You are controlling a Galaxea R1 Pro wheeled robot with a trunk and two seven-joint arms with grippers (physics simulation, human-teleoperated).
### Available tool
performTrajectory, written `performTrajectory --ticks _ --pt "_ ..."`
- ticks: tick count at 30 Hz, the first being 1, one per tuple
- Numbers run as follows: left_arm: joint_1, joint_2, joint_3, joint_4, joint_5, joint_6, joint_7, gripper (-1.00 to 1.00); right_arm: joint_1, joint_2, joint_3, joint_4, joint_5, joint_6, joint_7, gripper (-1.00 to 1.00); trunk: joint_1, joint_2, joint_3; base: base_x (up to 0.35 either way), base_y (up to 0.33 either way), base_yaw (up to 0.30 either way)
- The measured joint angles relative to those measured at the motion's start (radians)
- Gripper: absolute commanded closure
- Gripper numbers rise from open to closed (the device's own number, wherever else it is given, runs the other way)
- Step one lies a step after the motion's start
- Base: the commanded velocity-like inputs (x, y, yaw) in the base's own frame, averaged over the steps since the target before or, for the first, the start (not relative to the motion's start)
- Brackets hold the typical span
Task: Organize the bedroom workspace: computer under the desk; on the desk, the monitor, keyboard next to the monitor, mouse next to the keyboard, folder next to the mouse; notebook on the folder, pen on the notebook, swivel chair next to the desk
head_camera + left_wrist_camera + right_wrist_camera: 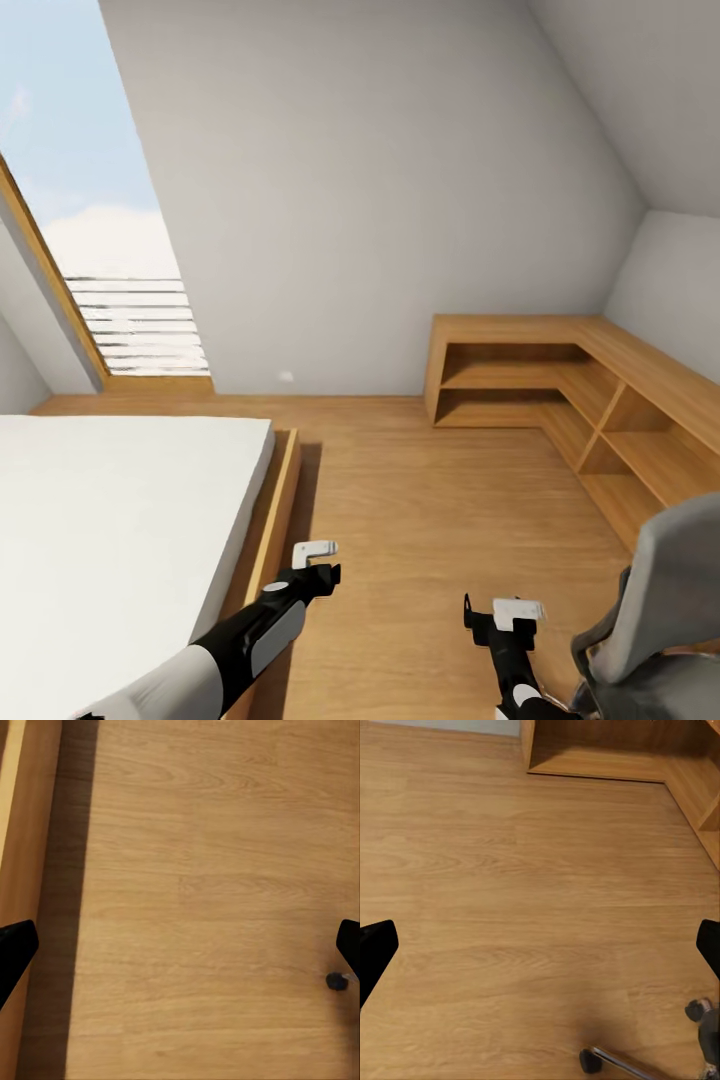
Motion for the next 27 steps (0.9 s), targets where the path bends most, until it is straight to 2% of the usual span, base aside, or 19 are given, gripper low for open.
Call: performTrajectory --ticks 11,27 --pt "0.000 -0.021 0.000 0.025 -0.001 0.000 -0.001 -1.00 0.000 0.000 0.000 0.000 0.000 0.000 0.001 -1.00 0.000 0.000 0.000 0.330 -0.006 0.000" --pt "0.000 -0.022 0.000 0.026 -0.001 0.000 -0.001 -1.00 0.000 0.002 0.000 0.004 0.001 0.000 0.001 -1.00 0.000 0.000 0.000 0.330 -0.005 0.000"
